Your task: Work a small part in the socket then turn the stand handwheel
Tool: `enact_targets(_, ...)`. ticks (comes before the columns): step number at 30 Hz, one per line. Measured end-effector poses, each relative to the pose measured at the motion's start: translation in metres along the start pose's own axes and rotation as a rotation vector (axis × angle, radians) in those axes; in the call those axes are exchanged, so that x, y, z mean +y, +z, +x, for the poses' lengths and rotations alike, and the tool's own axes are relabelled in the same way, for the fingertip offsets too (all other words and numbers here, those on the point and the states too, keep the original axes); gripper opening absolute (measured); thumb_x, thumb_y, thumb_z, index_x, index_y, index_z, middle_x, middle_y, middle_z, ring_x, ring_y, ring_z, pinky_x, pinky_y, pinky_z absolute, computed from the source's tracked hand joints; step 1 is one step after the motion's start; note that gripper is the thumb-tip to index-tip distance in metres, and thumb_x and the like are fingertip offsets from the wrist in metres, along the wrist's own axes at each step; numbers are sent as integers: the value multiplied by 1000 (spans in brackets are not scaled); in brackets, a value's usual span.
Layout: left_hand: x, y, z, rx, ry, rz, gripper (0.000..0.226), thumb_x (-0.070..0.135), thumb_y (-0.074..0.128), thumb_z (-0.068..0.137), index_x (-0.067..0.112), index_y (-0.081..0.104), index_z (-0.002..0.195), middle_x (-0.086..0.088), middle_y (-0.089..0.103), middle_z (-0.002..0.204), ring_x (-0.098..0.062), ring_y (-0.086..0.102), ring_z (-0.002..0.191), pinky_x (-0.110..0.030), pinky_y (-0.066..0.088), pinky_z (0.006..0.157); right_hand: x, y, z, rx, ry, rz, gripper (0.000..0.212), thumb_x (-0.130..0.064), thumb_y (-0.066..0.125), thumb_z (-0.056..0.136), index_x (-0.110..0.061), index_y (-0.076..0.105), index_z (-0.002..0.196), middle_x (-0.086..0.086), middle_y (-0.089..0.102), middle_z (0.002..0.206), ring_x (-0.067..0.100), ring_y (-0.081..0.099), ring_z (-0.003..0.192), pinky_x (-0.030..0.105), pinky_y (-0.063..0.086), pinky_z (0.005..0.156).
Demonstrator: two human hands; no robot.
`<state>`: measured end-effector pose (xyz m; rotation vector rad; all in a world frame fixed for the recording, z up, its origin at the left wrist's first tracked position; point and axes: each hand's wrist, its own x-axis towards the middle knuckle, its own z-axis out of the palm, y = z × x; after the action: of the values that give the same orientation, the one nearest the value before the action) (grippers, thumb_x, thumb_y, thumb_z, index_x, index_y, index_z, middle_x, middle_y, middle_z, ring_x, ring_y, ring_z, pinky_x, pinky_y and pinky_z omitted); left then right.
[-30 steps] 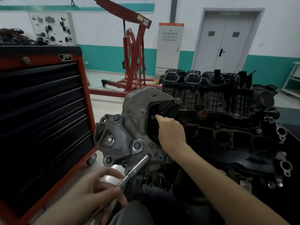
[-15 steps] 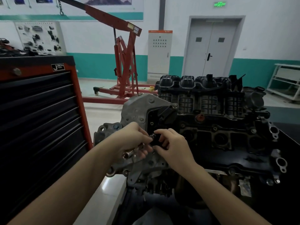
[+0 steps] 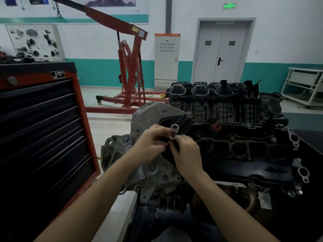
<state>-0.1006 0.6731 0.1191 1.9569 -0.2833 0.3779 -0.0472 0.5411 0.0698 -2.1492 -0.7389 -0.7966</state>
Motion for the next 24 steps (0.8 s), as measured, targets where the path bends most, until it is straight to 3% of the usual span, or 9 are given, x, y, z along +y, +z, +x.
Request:
enact_targets(1, -5, 3, -5, 15, 105, -27, 42, -19, 67, 77, 1, 65, 114, -16, 58, 114, -17, 63, 105, -26, 53, 91, 0, 2, 0, 7, 0, 3, 11, -8, 64, 88, -6, 69, 98, 8, 67, 91, 25, 58, 86, 27, 40, 72)
enact_targets(3, -13, 10, -4, 147, 240, -72, 37, -6, 81, 68, 0, 70, 103, -16, 63, 103, -17, 66, 97, -25, 53, 87, 1, 4, -2, 27, -12, 15, 9, -5, 65, 86, -5, 69, 95, 8, 67, 89, 25, 58, 84, 26, 40, 71)
enact_targets(6, -17, 15, 4, 329, 233, -172, 23, 11, 82, 63, 10, 75, 85, -16, 69, 86, -15, 69, 81, -24, 55, 78, 4, 8, -4, 83, -37, 37, 10, -5, 69, 84, -4, 69, 94, 8, 67, 88, 24, 59, 83, 27, 43, 71)
enact_targets(10, -23, 17, 5, 234, 249, -205, 23, 2, 78, 72, 14, 75, 91, -3, 74, 87, -16, 71, 86, -23, 54, 81, 10, 11, -6, 125, -82, 169, 21, -7, 63, 86, -2, 69, 105, 8, 69, 98, 22, 61, 92, 24, 45, 82)
enact_targets(15, -25, 13, 3, 140, 281, -203, 25, -4, 72, 79, 9, 73, 100, -6, 75, 101, -20, 70, 100, -27, 53, 89, 15, 13, -4, 167, -104, 284, 19, -10, 64, 86, -5, 72, 101, 6, 71, 95, 16, 62, 93, 27, 49, 83)
enact_targets(19, -23, 16, 4, 218, 315, -99, 18, 6, 81, 69, 3, 76, 86, -3, 71, 88, -8, 68, 84, -18, 52, 77, 18, 17, -2, 197, -37, 306, 16, -17, 73, 79, -10, 74, 94, 0, 71, 87, 8, 58, 87, 28, 45, 83)
enact_targets(24, -20, 19, 2, 245, 230, -223, 28, -9, 77, 70, 4, 73, 95, -5, 74, 86, -10, 71, 83, -20, 54, 78, 18, 16, -5, 159, -132, 185, 21, -20, 61, 89, -9, 70, 104, 0, 71, 93, 10, 56, 93, 24, 32, 93)
